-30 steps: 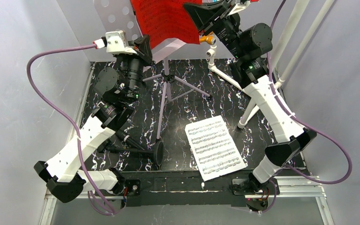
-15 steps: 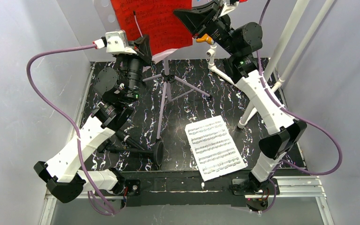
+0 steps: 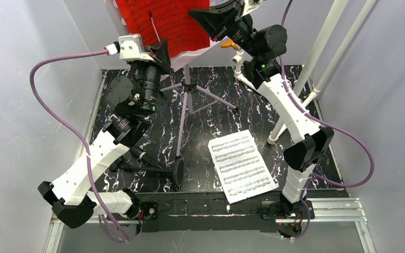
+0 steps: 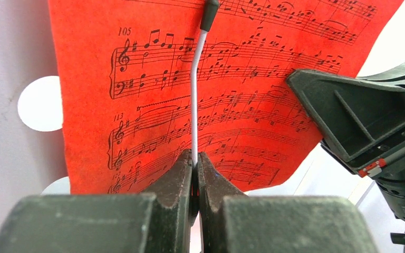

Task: Set up the instrument practice props

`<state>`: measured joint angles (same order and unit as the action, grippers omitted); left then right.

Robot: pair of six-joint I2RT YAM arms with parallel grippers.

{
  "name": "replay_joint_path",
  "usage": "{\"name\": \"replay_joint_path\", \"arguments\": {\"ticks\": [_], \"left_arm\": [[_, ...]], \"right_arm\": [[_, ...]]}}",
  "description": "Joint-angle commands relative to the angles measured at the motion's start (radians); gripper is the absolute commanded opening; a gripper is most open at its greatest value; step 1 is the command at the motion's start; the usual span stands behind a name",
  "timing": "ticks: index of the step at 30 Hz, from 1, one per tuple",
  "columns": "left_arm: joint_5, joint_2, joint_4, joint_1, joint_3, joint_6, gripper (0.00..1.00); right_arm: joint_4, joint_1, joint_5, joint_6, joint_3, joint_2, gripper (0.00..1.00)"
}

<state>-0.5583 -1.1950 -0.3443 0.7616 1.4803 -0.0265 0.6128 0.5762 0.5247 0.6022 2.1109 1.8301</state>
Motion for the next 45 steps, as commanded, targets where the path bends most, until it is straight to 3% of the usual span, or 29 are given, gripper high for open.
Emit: {"name": "replay_joint_path", "arguments": {"ticks": [1,45], "left_arm": [[-0.006,0.042,-0.048,-0.003,0.002,0.002,0.00],[-0.014,0.054,-0.050,-0.003,-0.007,-0.023,0.01]], "right_arm": [[0.079,-0.004,0.023,0.053,0.065,0.021,0.01],[0.107,-0.010,0.094,0.196,0.224,0.182,0.01]]}}
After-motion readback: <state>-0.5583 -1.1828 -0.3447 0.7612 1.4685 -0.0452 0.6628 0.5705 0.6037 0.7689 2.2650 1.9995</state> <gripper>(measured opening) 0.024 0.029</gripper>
